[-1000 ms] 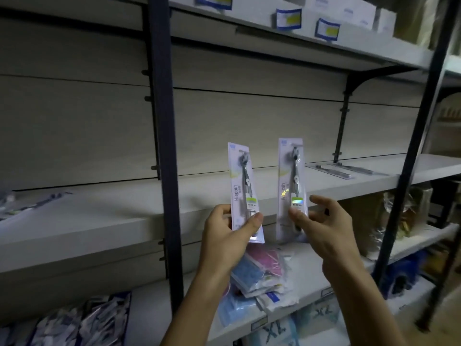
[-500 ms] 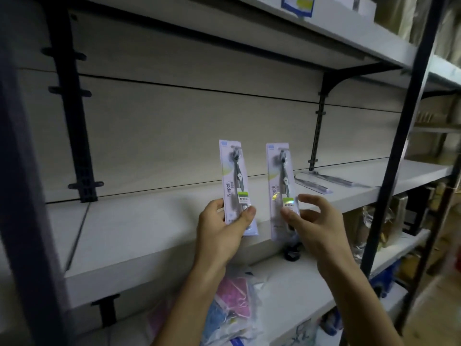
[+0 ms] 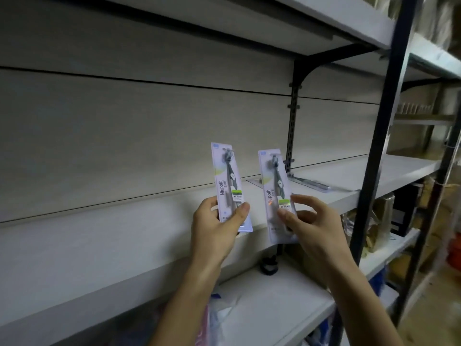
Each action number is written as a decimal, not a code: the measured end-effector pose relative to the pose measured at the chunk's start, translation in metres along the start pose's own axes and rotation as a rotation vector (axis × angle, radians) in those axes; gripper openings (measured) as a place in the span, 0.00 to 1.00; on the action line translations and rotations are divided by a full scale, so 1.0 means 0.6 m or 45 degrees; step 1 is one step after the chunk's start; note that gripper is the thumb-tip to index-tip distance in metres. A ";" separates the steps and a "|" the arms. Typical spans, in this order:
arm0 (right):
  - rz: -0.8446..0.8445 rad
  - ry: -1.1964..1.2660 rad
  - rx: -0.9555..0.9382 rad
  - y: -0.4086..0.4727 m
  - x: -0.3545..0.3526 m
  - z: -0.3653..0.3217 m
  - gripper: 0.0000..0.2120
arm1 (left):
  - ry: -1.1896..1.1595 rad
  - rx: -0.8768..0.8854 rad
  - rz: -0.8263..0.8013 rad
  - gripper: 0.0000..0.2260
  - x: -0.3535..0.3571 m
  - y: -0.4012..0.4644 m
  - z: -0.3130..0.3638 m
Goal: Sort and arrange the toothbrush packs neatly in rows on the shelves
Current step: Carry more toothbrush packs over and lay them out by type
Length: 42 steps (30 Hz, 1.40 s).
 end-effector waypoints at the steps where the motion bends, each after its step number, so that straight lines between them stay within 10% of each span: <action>1: -0.012 -0.009 0.001 0.014 -0.017 0.003 0.21 | 0.007 0.002 0.015 0.11 0.019 0.002 0.001; 17: -0.170 -0.116 -0.060 0.194 -0.303 0.019 0.19 | -0.056 -0.042 0.147 0.15 0.337 0.018 0.031; 42: -0.220 -0.521 -0.088 0.484 -0.233 0.179 0.14 | 0.132 -0.037 0.368 0.09 0.451 0.226 -0.025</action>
Point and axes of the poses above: each hand's wrist, its own y-axis towards the middle knuckle, its own x-axis out of the palm, z = x × y, the point moved 1 cm from there along y, towards the middle knuckle, and after that the axes turned 14 degrees about y, right-handed, at the moved point
